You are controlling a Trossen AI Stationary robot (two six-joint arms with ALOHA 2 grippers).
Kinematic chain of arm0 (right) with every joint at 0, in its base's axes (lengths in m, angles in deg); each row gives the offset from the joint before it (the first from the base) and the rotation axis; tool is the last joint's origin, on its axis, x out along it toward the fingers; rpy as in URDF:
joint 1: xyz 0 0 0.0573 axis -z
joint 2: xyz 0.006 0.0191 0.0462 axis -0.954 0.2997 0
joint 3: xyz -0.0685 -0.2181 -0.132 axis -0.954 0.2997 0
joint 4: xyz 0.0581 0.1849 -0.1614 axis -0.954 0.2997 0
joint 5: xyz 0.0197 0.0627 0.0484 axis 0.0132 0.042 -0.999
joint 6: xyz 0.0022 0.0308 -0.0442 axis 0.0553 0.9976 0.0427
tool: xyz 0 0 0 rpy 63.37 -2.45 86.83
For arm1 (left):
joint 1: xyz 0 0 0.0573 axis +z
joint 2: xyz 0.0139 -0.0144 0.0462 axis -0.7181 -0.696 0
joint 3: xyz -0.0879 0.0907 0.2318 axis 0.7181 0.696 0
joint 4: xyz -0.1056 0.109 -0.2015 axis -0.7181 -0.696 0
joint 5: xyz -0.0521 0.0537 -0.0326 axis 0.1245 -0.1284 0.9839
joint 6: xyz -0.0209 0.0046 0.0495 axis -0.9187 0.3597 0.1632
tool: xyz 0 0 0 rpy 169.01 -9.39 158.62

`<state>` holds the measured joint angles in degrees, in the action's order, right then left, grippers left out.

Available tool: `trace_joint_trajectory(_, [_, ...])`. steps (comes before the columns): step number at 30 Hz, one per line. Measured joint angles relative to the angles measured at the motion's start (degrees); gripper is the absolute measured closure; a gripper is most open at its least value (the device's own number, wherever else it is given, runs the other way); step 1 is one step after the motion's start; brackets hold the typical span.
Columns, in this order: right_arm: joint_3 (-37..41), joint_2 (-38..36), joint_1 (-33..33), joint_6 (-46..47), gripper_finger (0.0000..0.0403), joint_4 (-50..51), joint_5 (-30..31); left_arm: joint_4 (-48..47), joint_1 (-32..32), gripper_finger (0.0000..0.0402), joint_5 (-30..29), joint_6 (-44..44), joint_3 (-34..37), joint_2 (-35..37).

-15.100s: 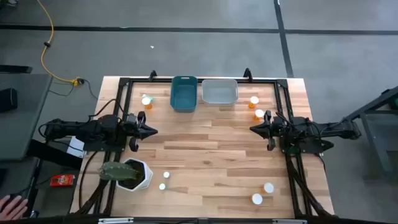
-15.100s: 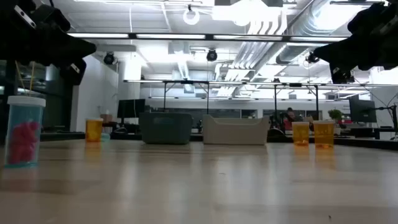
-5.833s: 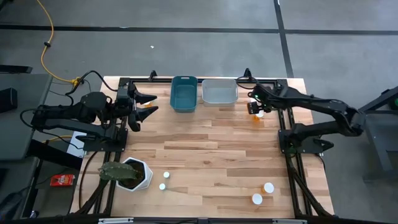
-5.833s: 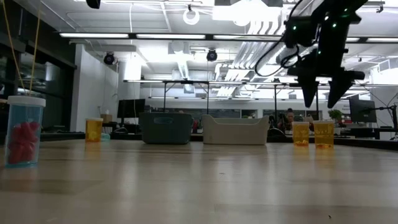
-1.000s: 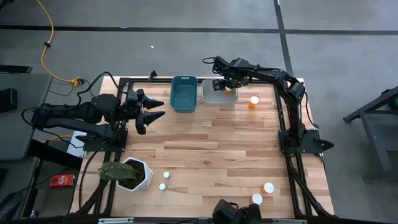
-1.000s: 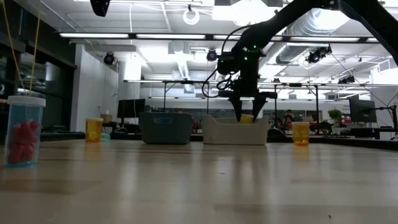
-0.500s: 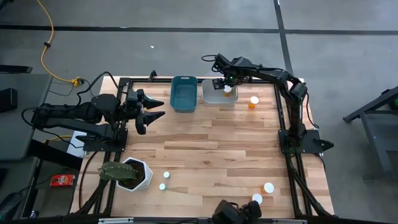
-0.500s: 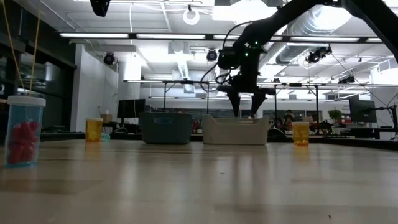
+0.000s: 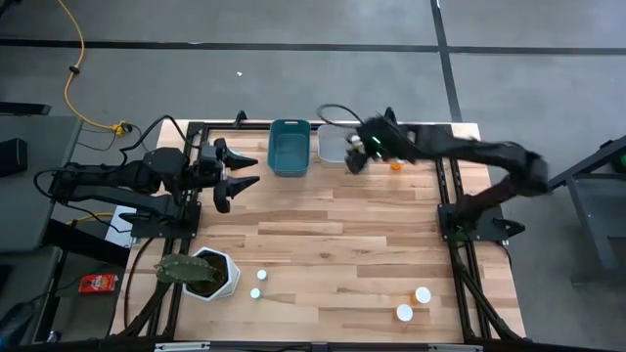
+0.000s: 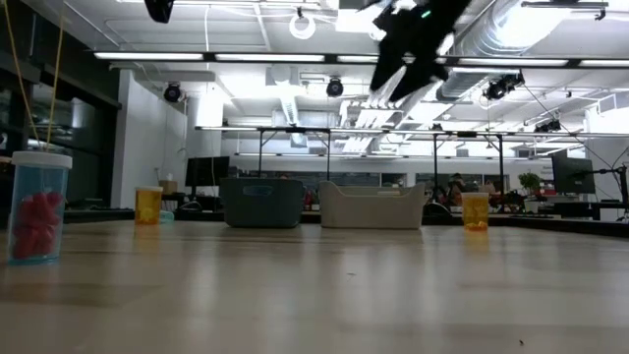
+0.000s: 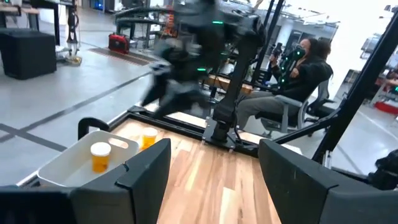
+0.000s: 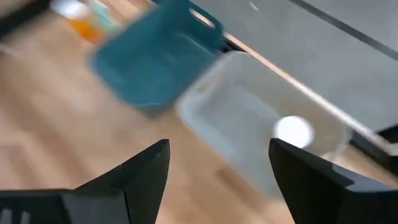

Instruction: Pick and place medicine bottles into bin by pill shape (circle, oval)

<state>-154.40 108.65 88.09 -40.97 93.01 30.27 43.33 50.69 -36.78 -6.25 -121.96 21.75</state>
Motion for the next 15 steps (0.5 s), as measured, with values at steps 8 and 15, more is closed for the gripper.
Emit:
trace_joint_trajectory(8, [21.98, -23.04, -13.26, 0.10, 0.0135, -23.45, 0.09, 0.00, 0.00, 0.0170, 0.01, 5.60, 0.00, 0.00])
trace_joint_trajectory(15, [27.77, -30.99, -16.80, -6.88, 0.0135, -32.15, 0.12, 0.00, 0.02, 0.0170, -0.48, 6.15, 0.00, 0.00])
